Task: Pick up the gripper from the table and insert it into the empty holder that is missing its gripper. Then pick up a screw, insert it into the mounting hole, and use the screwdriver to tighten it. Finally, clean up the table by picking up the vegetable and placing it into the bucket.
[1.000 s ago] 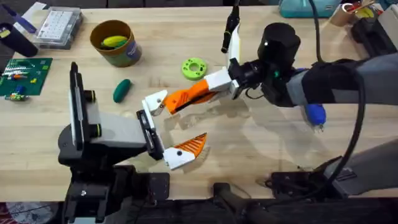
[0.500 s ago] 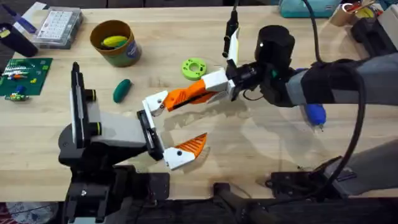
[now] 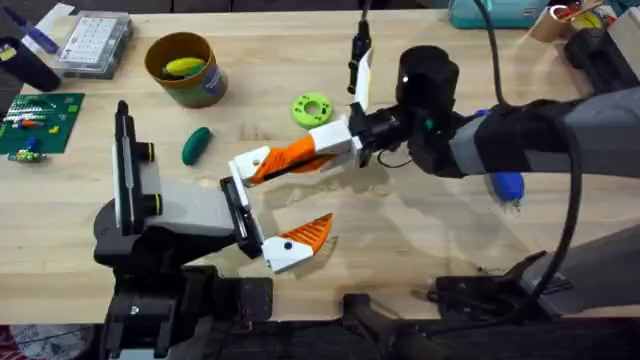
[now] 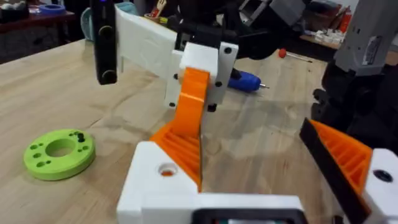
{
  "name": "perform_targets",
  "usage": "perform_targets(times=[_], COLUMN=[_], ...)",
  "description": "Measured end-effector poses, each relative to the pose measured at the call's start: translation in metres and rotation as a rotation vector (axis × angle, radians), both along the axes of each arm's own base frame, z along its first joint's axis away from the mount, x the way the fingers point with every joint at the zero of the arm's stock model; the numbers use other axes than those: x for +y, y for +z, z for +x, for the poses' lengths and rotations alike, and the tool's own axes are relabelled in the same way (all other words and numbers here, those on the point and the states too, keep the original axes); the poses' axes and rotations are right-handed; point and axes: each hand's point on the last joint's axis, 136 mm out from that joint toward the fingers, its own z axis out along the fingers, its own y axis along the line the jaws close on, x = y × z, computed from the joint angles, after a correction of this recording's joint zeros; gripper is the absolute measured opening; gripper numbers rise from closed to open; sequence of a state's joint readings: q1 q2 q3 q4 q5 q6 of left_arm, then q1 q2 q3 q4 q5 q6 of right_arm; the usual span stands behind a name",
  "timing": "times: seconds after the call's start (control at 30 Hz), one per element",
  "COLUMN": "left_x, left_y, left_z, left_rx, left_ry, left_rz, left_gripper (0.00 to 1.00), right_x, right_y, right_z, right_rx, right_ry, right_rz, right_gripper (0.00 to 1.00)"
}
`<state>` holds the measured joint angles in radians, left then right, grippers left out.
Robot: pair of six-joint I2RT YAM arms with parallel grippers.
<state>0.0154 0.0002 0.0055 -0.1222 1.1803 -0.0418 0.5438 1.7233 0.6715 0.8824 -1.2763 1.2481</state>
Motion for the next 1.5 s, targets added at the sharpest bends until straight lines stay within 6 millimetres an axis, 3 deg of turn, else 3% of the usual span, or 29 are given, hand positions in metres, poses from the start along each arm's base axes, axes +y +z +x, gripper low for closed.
perform_targets(times=[0.17,1.37,1.4,1.5], left_x=[0.000,0.002,0.002,0.002], left_y=[0.000,0.000,0.000,0.000], left_z=[-0.001,0.005,0.005,0.004], left_rx=[0.001,0.016,0.016,0.009], left_ry=[-0.004,0.029,0.029,0.024], left_rz=[-0.001,-0.005,-0.005,-0.003], left_gripper=[0.992,0.992,0.992,0.992], right_x=[0.007,0.016,0.016,0.016], right_y=[-0.001,-0.004,-0.004,-0.008], right_z=[-0.006,0.006,0.006,0.008], right_rx=[-0.005,-0.043,-0.042,-0.029], right_ry=[0.007,-0.074,-0.073,-0.091], right_rz=[-0.004,-0.019,-0.020,-0.036], right_gripper=[0.019,0.008,0.032,0.337])
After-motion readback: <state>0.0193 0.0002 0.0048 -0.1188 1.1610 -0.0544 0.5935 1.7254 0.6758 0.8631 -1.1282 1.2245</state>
